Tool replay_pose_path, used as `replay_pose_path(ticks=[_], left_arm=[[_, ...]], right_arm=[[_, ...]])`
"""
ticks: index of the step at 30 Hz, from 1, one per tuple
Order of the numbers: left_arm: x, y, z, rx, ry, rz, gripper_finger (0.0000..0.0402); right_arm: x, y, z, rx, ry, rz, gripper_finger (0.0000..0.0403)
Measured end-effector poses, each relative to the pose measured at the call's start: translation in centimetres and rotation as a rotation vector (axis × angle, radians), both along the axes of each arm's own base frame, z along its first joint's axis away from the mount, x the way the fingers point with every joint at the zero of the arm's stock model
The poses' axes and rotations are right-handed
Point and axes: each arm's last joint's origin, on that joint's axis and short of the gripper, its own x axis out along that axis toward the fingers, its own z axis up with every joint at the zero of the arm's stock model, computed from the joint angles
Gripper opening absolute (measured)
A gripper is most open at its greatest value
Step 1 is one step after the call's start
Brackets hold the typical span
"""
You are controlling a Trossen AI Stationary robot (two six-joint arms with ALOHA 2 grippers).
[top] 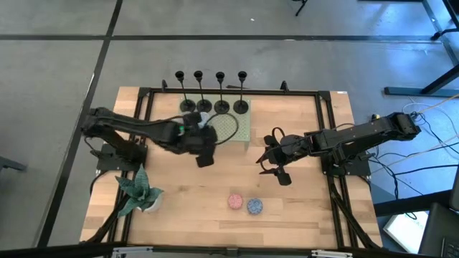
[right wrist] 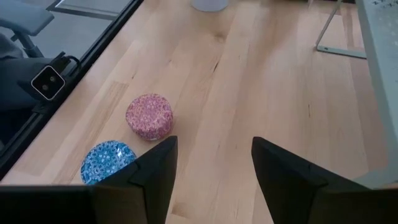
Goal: Pick & Place candle stick holders
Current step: Align the pink scented candle with the light blue scented candle on the shelf
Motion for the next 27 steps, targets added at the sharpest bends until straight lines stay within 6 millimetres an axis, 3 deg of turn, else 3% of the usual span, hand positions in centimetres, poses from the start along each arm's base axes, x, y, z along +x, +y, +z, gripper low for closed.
replay_pose_path(ticks=[3,5,10,15,19,27], left_arm=[[-2.2,-1.2,1.9,-0.016,-0.084,-0.033,0.0002],[-3.4,-2.1,1.9,-0.040,-0.120,-0.048,0.0002],[-5.5,-4.8,-0.8,-0.070,-0.179,-0.148,0.0002],[-5.8,-7.1,-4.6,-0.092,-0.292,-0.247,0.0002],[-5.9,-7.7,-6.9,-0.113,-0.353,-0.219,0.0002],[-6.0,-7.8,-7.8,-0.177,-0.333,-0.242,0.0024]], right_arm=[[0.1,0.0,0.1,0.022,-0.012,-0.011,0.0211],[0.3,0.1,0.2,0.050,-0.021,-0.029,0.0211],[0.8,0.2,-0.1,0.049,-0.032,-0.033,0.0211],[2.2,0.2,-1.3,0.019,-0.038,-0.079,0.0211],[3.5,0.4,-2.3,0.031,-0.056,-0.117,0.0211],[5.3,2.7,-1.3,0.072,-0.068,-0.040,0.0211]])
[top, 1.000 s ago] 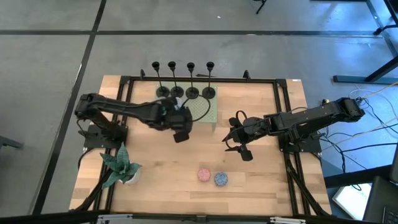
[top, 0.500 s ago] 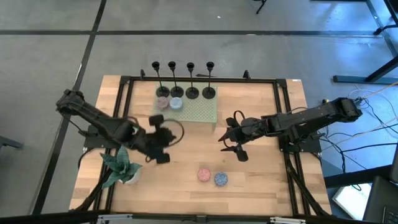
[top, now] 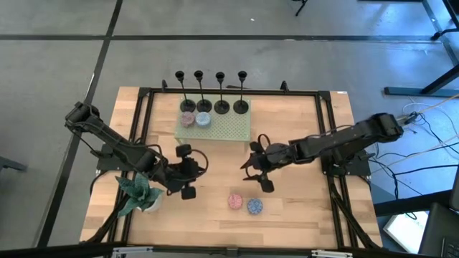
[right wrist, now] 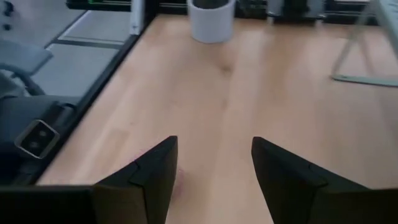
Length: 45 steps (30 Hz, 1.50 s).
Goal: Pick & Place candle stick holders
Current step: Align the pink scented candle with the light blue scented candle on the shelf
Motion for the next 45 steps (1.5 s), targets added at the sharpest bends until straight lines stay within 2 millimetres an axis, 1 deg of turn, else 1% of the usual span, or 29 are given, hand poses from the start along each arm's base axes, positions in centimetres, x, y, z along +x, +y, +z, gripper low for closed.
replay_pose_path(ticks=[3,7,9,13,16,19,25,30,38,42,45], left_arm=[[0.0,-0.1,0.0,-0.007,0.005,-0.017,0.0047],[0.0,0.0,0.0,0.018,-0.002,-0.003,0.0081],[0.0,0.1,0.1,0.040,-0.016,0.026,0.0094],[0.0,0.4,0.2,0.099,-0.046,0.094,0.0114],[-0.1,0.5,0.2,0.098,-0.062,0.132,0.0122],[-0.1,0.4,0.1,0.071,-0.058,0.129,0.0127],[-0.1,0.3,0.0,0.028,-0.030,0.084,0.0132],[-0.1,0.3,0.0,0.026,-0.022,0.078,0.0130],[-0.1,0.3,0.0,0.025,-0.021,0.077,0.0130],[-0.1,0.2,0.0,0.022,-0.021,0.076,0.0129],[-0.1,0.2,-0.1,0.015,-0.016,0.067,0.0128]], right_arm=[[0.5,1.5,0.0,0.005,0.006,0.042,0.0213],[1.0,3.2,-0.6,0.031,0.039,0.064,0.0231],[1.4,3.8,-1.4,0.046,0.066,0.063,0.0244],[2.4,5.1,-3.8,0.069,0.152,0.053,0.0272],[2.9,6.3,-5.2,0.051,0.194,0.076,0.0291],[3.4,7.2,-5.8,0.024,0.197,0.110,0.0309],[4.1,7.4,-6.8,-0.002,0.212,0.107,0.0341],[4.5,7.5,-8.3,-0.020,0.246,0.106,0.0358],[5.2,7.7,-9.6,-0.017,0.218,0.108,0.0361],[5.1,7.7,-10.5,-0.046,0.250,0.119,0.0361],[5.2,7.7,-10.5,-0.050,0.244,0.117,0.0361]])
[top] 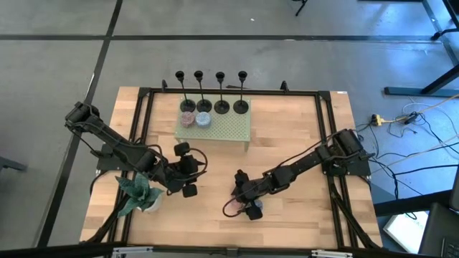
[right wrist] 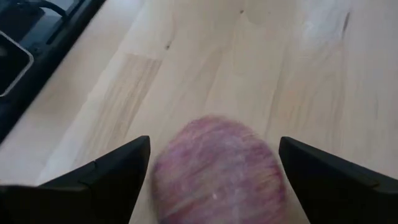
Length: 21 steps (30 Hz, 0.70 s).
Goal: Pick & Place candle stick holders
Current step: Align the pink scented candle with the light blue scented candle on the shelf
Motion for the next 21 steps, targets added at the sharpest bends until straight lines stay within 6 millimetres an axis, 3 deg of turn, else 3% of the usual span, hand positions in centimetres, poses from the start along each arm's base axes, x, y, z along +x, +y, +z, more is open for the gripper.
replay_pose_path(ticks=[21], left_arm=[[-0.01,-0.13,-0.06,-0.029,0.017,-0.031,0.0127]], right_arm=[[-0.29,-0.26,-0.36,-0.035,0.043,-0.037,0.0361]])
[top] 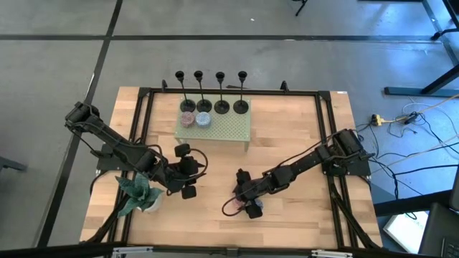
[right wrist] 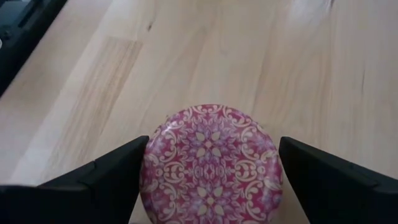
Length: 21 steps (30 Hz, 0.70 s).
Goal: Pick & Place candle stick holders
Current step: Align the pink scented candle with the light blue scented candle on the shelf
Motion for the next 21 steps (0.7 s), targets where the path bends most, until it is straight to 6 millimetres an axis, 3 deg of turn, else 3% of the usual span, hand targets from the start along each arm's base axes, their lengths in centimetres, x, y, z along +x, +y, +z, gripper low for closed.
replay_pose_path(ticks=[4,10,18,21], left_arm=[[0.0,0.0,0.0,0.000,0.000,0.000,0.0127],[0.0,0.0,0.0,0.001,0.000,-0.001,0.0127],[0.0,0.1,0.0,0.025,-0.012,0.021,0.0118],[0.0,0.1,0.0,0.040,-0.007,0.010,0.0113]], right_arm=[[0.0,0.0,0.0,0.007,0.005,-0.010,0.0346],[0.0,0.0,0.0,0.008,0.005,-0.011,0.0291],[0.3,0.1,0.4,0.001,-0.006,0.002,0.0299],[1.1,0.5,1.4,-0.026,-0.052,0.048,0.0309]])
